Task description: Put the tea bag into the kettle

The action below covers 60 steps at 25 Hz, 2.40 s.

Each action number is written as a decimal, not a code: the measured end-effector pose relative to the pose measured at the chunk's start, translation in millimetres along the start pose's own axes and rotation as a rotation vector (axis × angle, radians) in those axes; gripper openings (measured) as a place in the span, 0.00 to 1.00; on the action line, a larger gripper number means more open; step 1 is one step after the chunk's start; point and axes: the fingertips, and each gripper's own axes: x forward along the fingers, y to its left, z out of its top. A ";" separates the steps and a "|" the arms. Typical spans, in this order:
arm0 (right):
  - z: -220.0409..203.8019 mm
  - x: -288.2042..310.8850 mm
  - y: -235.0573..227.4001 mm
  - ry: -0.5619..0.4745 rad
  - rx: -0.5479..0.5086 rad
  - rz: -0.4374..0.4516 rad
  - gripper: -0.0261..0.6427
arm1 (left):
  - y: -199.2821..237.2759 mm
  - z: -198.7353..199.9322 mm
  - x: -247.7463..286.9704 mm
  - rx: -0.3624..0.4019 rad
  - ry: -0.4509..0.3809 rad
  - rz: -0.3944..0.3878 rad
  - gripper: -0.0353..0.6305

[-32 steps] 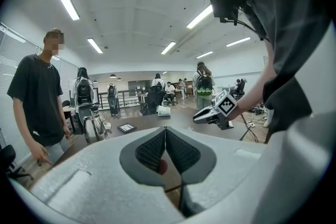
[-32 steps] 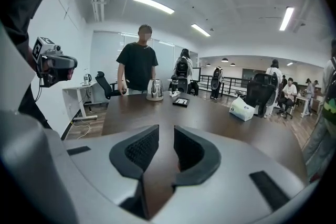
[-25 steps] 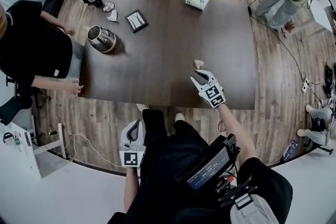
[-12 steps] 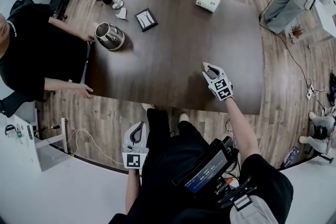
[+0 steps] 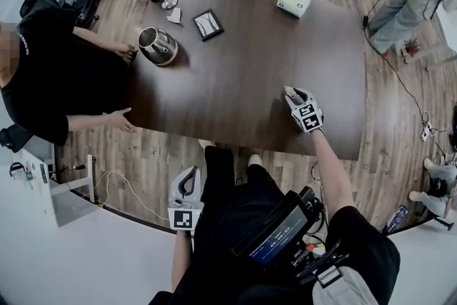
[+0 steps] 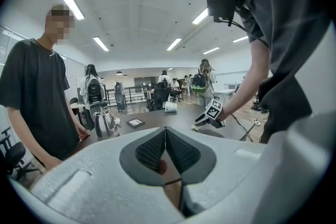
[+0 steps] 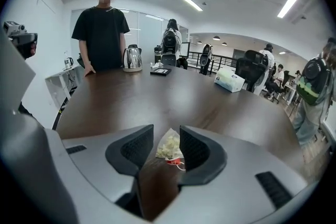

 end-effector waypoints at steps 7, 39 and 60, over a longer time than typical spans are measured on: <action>-17.7 15.6 -4.7 0.068 0.024 -0.001 0.26 | 3.3 0.0 -3.7 0.006 0.005 0.012 0.06; -37.5 17.6 -11.8 0.145 0.133 -0.073 0.08 | 13.7 -1.8 -4.8 0.005 0.003 0.024 0.06; -0.3 -23.6 -1.6 -0.016 0.195 -0.082 0.08 | 0.7 -4.9 -4.3 0.004 -0.036 0.000 0.06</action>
